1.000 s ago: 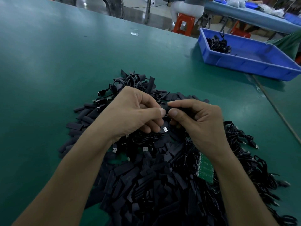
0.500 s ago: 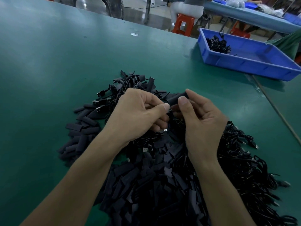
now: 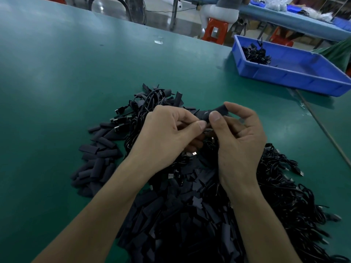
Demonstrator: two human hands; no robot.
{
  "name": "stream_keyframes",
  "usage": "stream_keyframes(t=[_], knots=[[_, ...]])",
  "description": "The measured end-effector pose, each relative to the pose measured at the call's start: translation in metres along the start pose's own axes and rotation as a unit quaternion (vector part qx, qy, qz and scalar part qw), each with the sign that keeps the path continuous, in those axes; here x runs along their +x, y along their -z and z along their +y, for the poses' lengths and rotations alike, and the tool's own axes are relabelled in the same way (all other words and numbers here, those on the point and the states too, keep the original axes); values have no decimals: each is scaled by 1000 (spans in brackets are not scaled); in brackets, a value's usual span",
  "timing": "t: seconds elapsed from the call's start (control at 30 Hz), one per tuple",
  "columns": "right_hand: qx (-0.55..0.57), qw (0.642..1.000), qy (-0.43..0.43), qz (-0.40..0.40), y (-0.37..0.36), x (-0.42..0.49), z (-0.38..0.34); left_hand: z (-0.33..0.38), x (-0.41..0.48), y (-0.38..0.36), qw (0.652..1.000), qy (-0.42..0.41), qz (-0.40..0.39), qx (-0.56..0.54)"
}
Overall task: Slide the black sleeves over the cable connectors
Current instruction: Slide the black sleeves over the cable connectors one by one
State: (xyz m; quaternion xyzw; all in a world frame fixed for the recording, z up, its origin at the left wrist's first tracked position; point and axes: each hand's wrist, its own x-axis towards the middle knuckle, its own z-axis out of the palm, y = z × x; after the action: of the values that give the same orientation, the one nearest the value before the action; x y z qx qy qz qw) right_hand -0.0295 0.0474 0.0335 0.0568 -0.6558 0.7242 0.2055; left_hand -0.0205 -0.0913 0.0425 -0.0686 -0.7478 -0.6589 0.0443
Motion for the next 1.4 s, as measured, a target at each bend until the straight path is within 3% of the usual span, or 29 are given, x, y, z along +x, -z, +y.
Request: stream_keyframes(t=[0.1, 0.2, 0.27, 0.37, 0.47, 0.53, 0.6, 0.77, 0.87, 0.93, 1.0, 1.1, 1.27, 1.33, 1.4], knots=[[75, 996, -36, 10, 4, 9, -11, 4, -4, 4, 997, -27, -17, 68], [173, 983, -67, 15, 10, 21, -26, 6, -8, 3, 976, -63, -34, 207], [173, 983, -63, 2, 15, 28, -32, 8, -9, -1, 971, -68, -31, 228], [98, 991, -79, -35, 28, 40, -32, 15, -4, 0, 987, -71, 23, 142], [-97, 987, -110, -72, 50, 48, -20, 20, 15, 13, 983, -82, 130, 101], [-256, 953, -113, -116, 69, 48, -10, 21, 33, 26, 970, -75, 188, 132], [-396, 895, -109, -172, 84, 44, -3, 16, 50, 37, 954, -52, 219, 201], [-527, 783, -140, -298, 86, 32, -12, 1, 71, 40, 931, 36, 212, 295], [-644, 710, -88, -270, 77, 20, -18, 1, 74, 32, 913, 87, 197, 347], [-667, 703, -82, -231, 71, 12, -26, 5, 75, 30, 895, 91, 195, 391], [-656, 707, -137, -228, 69, 6, -30, 9, 75, 28, 898, 73, 192, 389], [-686, 651, -204, -251, 66, -4, -30, 12, 68, 23, 898, 22, 229, 375], [-730, 592, -201, -275, 62, -18, -20, 18, 52, 8, 899, -85, 239, 357], [-725, 600, -206, -269, 64, -21, -21, 18, 44, 1, 907, -108, 211, 348], [-700, 644, -196, -238, 66, -22, -23, 16, 37, -4, 922, -121, 178, 321]])
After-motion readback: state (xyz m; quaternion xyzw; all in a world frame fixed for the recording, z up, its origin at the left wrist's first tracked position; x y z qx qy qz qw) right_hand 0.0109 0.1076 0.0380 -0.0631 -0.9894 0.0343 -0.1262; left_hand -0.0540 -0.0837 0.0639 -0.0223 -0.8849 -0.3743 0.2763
